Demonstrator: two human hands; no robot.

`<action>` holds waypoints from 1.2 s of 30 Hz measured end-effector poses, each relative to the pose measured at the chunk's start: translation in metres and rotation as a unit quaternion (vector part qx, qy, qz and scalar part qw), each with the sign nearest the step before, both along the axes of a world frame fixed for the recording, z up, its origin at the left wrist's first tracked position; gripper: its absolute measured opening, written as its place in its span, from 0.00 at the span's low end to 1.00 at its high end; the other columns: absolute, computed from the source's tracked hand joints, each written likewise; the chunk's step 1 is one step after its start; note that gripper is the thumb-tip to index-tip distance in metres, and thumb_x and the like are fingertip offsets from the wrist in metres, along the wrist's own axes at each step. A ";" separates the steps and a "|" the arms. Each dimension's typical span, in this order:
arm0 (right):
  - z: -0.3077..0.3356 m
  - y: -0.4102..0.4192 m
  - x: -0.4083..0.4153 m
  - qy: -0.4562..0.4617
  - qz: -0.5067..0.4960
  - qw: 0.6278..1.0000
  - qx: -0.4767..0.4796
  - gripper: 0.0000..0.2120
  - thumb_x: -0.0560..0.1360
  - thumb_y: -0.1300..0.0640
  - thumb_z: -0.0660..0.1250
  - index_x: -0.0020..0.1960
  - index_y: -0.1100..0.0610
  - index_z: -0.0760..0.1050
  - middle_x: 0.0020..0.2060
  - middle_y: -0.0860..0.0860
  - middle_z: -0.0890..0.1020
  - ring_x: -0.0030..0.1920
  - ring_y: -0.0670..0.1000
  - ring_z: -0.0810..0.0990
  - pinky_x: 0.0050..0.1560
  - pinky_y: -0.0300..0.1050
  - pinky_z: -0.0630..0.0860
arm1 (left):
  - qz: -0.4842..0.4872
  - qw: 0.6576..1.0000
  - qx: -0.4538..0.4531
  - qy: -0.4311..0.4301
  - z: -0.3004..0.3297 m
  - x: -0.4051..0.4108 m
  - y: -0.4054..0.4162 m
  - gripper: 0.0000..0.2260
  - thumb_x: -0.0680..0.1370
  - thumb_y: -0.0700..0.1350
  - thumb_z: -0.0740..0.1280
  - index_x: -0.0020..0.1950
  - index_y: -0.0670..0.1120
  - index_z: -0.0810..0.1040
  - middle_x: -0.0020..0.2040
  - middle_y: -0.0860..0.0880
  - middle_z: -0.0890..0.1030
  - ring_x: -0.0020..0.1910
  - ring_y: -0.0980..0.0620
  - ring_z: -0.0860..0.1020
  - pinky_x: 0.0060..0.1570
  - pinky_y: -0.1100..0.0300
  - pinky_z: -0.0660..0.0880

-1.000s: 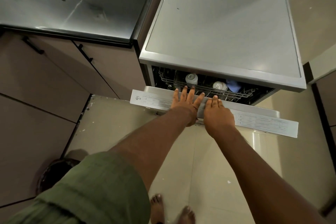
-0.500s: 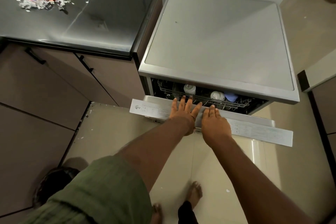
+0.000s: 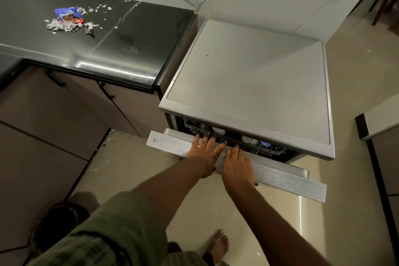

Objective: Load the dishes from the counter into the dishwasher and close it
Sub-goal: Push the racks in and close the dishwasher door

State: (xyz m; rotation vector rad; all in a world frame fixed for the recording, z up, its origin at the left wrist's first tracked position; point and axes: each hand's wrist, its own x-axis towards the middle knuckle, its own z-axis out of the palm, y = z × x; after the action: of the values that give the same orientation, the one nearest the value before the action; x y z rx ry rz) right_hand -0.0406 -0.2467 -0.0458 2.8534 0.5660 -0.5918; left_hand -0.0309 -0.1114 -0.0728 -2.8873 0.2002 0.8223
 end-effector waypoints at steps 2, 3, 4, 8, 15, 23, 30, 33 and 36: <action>0.000 -0.006 0.003 -0.083 0.036 0.995 0.038 0.35 0.83 0.55 0.63 0.84 0.62 0.51 0.82 0.64 0.54 0.82 0.63 0.55 0.80 0.57 0.57 | 0.002 1.000 0.002 -0.018 0.000 0.010 0.001 0.43 0.83 0.63 0.62 0.84 0.54 0.34 0.84 0.39 0.37 0.83 0.37 0.36 0.79 0.33 0.39; 0.001 -0.009 0.005 -0.120 0.047 0.990 0.056 0.35 0.82 0.57 0.64 0.83 0.61 0.53 0.81 0.64 0.54 0.82 0.64 0.55 0.80 0.59 0.55 | 0.008 1.000 -0.001 -0.028 0.001 0.016 0.001 0.43 0.82 0.63 0.62 0.84 0.53 0.36 0.84 0.39 0.37 0.83 0.36 0.36 0.79 0.33 0.38; 0.002 -0.013 0.010 -0.145 0.049 0.986 0.066 0.35 0.81 0.58 0.65 0.83 0.60 0.53 0.81 0.65 0.52 0.82 0.66 0.53 0.81 0.60 0.51 | 0.016 0.999 -0.006 -0.040 0.001 0.020 0.001 0.43 0.82 0.63 0.62 0.84 0.51 0.37 0.84 0.38 0.38 0.83 0.36 0.36 0.79 0.33 0.38; 0.003 -0.030 0.042 -0.119 0.000 0.990 0.072 0.46 0.82 0.49 0.67 0.84 0.58 0.38 0.81 0.66 0.32 0.81 0.67 0.31 0.82 0.62 0.36 | 0.052 0.986 -0.066 -0.143 -0.012 0.010 -0.003 0.38 0.85 0.51 0.60 0.84 0.43 0.37 0.84 0.37 0.40 0.83 0.36 0.39 0.80 0.36 0.38; 0.000 -0.029 0.054 -0.106 0.000 0.990 0.092 0.49 0.80 0.52 0.70 0.85 0.61 0.38 0.83 0.65 0.40 0.82 0.68 0.37 0.83 0.65 0.46 | 0.029 0.929 -0.212 -0.302 -0.027 -0.018 0.025 0.42 0.75 0.36 0.70 0.85 0.43 0.52 0.83 0.37 0.54 0.82 0.37 0.55 0.80 0.45 0.55; 0.022 -0.015 0.069 -0.151 -0.016 0.987 0.043 0.36 0.80 0.54 0.69 0.80 0.64 0.55 0.70 0.61 0.67 0.67 0.63 0.69 0.72 0.57 0.70 | 0.000 0.953 -0.174 -0.248 0.015 0.050 0.050 0.41 0.76 0.50 0.75 0.81 0.47 0.55 0.78 0.42 0.60 0.79 0.40 0.60 0.80 0.45 0.59; 0.028 -0.004 0.091 -0.172 -0.027 0.984 0.023 0.22 0.74 0.60 0.73 0.63 0.58 0.67 0.54 0.57 0.69 0.49 0.57 0.70 0.49 0.47 0.77 | -0.005 0.950 -0.131 -0.285 0.035 0.076 0.043 0.26 0.72 0.43 0.76 0.65 0.48 0.69 0.57 0.47 0.70 0.54 0.47 0.71 0.59 0.54 0.73; 0.025 -0.003 0.094 -0.179 -0.021 0.983 0.011 0.23 0.72 0.60 0.74 0.61 0.60 0.66 0.52 0.58 0.68 0.48 0.57 0.69 0.49 0.48 0.77 | -0.024 0.950 -0.093 -0.296 0.032 0.077 0.041 0.24 0.71 0.41 0.75 0.63 0.46 0.69 0.54 0.46 0.71 0.51 0.47 0.71 0.57 0.53 0.73; 0.022 -0.003 0.092 -0.188 -0.017 0.982 0.008 0.24 0.71 0.61 0.75 0.60 0.60 0.66 0.51 0.58 0.68 0.48 0.58 0.69 0.49 0.48 0.77 | -0.043 0.952 -0.060 -0.298 0.028 0.076 0.038 0.27 0.70 0.41 0.75 0.65 0.44 0.68 0.54 0.44 0.71 0.49 0.47 0.70 0.55 0.53 0.74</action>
State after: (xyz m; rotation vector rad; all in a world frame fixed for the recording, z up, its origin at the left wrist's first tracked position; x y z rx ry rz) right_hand 0.0513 -0.2498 -0.0235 2.8865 0.4588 -0.0447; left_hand 0.0447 -0.0734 -0.0445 -3.0505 0.3112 -0.0991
